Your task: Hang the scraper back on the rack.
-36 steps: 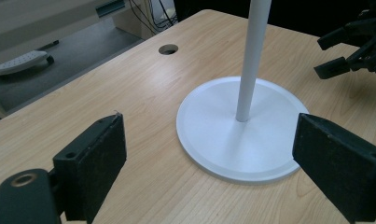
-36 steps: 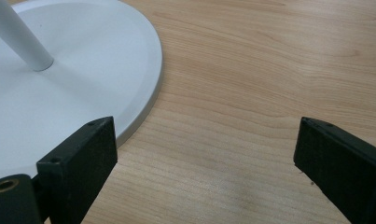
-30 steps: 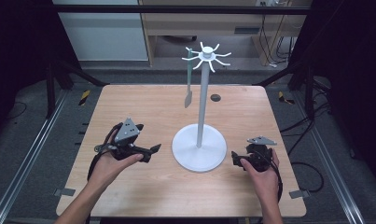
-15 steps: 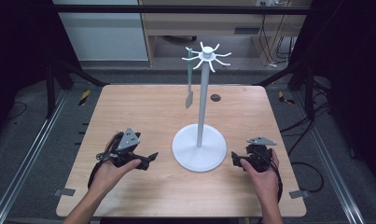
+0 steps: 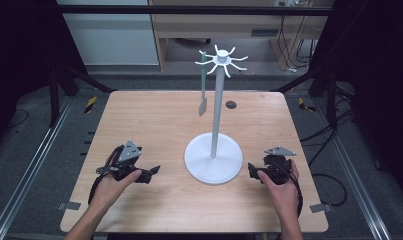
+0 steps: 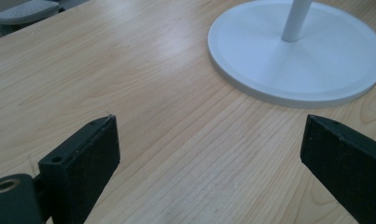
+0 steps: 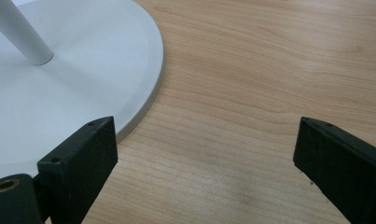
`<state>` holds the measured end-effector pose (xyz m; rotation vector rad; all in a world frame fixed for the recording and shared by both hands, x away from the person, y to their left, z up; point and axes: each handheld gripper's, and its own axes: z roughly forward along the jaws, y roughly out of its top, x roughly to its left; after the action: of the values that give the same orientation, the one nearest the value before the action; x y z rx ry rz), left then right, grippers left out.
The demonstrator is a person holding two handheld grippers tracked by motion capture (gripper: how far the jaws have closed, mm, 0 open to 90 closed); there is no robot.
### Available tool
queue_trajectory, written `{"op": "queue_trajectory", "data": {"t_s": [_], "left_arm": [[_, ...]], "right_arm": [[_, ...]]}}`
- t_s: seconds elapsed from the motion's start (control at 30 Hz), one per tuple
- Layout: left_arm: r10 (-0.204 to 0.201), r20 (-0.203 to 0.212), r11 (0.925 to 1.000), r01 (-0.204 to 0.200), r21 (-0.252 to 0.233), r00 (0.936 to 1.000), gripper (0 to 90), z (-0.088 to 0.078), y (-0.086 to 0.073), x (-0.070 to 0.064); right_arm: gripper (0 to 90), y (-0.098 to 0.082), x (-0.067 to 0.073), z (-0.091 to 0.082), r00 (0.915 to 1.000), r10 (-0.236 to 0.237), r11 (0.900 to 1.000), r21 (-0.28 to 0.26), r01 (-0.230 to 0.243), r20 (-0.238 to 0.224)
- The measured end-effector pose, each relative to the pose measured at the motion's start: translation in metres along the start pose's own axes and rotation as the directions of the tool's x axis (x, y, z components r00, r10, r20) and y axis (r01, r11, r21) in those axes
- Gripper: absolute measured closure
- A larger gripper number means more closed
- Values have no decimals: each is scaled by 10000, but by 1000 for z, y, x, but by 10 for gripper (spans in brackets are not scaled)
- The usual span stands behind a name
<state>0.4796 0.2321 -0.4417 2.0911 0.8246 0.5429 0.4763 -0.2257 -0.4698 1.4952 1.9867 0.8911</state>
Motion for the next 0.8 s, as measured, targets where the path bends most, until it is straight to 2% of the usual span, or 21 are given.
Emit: {"op": "queue_trajectory", "data": {"t_s": [0.5,0.7,0.8], "left_arm": [[-482,-290,9983,491,304,9984,52,-1,-26,18],[-475,-522,9969,506,595,9975,53,1,-36,24],[-300,-742,9964,357,772,9968,53,2,-41,26]], "right_arm": [[67,-1,1,1,10000,31,9999,116,-30,-34],[67,-1,1,1,10000,29,9999,118,-28,-27],[67,-1,1,1,10000,22,9999,128,-22,-23]]}}
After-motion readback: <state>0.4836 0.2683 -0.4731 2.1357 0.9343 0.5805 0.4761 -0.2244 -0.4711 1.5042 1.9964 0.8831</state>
